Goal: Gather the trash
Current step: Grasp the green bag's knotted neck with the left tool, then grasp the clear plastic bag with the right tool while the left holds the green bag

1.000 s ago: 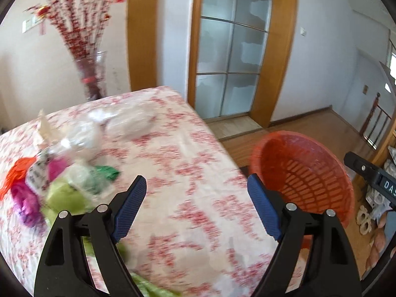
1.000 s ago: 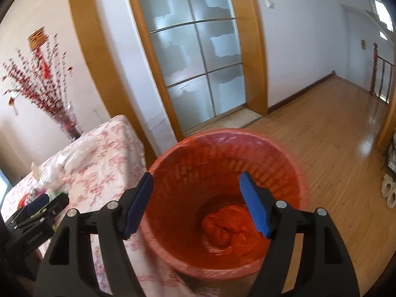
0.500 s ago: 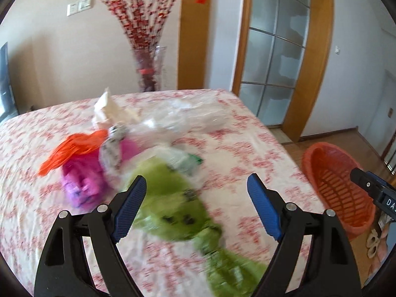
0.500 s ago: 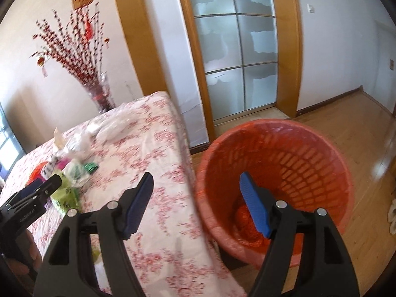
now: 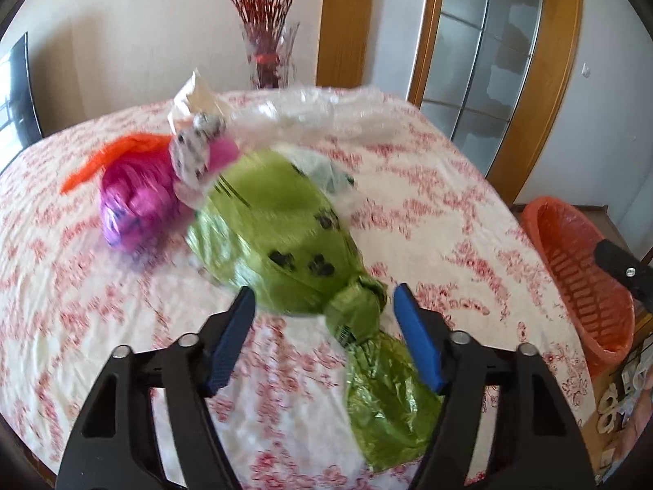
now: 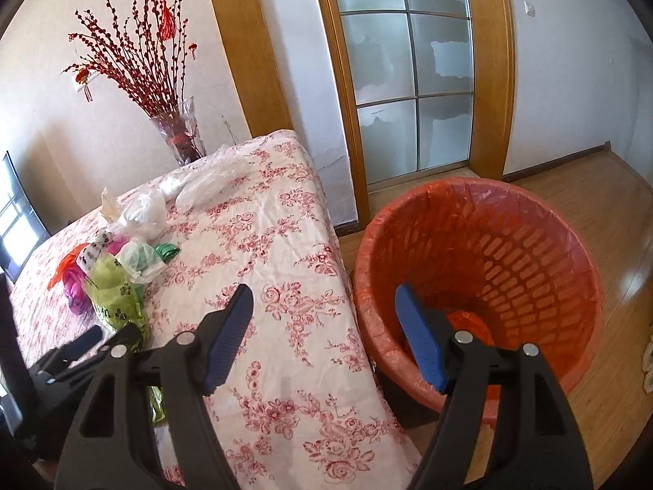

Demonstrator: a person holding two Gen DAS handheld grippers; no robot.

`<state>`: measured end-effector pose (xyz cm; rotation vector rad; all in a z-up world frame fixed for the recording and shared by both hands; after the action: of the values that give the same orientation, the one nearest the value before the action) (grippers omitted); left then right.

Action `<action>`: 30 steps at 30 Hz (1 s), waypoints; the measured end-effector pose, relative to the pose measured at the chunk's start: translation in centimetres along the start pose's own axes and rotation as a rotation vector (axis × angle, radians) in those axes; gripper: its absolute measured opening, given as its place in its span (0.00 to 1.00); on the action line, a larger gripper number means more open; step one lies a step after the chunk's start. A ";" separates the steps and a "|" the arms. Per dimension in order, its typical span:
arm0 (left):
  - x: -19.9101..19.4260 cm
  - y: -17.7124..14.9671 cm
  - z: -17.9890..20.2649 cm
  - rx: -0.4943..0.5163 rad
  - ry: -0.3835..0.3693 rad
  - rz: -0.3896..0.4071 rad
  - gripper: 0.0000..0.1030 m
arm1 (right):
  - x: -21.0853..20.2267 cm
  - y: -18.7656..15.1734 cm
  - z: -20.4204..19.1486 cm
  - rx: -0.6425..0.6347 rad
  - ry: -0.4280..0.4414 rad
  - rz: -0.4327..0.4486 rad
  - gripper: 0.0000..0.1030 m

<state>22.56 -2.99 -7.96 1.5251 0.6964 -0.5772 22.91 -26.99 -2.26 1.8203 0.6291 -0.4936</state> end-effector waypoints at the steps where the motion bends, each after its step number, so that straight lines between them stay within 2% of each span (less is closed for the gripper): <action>1: 0.3 -0.2 0.2 0.000 0.008 -0.011 0.56 | -0.1 -0.1 0.1 0.001 -0.002 -0.001 0.69; 3: 0.5 -0.4 0.4 0.003 0.029 -0.011 0.47 | -0.2 -0.2 0.2 0.003 -0.003 -0.001 0.69; 5: 0.5 -0.5 0.5 0.007 0.021 -0.010 0.25 | -0.3 -0.2 0.3 0.006 -0.005 0.000 0.69; 8: 0.3 -0.6 0.2 0.009 -0.005 -0.009 0.18 | -0.3 -0.3 0.2 0.011 0.001 -0.001 0.69; 15: -2.1 -0.3 -2.1 0.035 0.002 0.076 0.17 | 0.0 -0.2 -1.2 -0.012 0.029 -0.006 0.69; 20: -3.5 0.5 -5.1 0.002 0.017 0.111 0.17 | 0.9 -0.3 -3.3 -0.035 0.063 -0.017 0.69; 25: -4.1 2.1 -8.3 -0.045 0.040 0.138 0.17 | 2.7 0.2 -6.9 -0.060 0.130 -0.030 0.68; 30: -4.1 3.9 -11.6 -0.083 0.061 0.162 0.17 | 5.2 1.4 -11.3 -0.107 0.194 -0.029 0.59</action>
<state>22.01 8.09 -1.42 1.5104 0.6293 -0.3770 28.15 -15.73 -0.83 1.7725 0.8000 -0.2982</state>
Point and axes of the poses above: each gripper's, at about its wrist camera, not at the fingertips, and x roughly the way its jaws point, z to its right, y to its top, the point moved 3 cm from there along x, roughly the way its jaws point, and after that the axes turned 12 degrees about y, right-handed, at the moved point
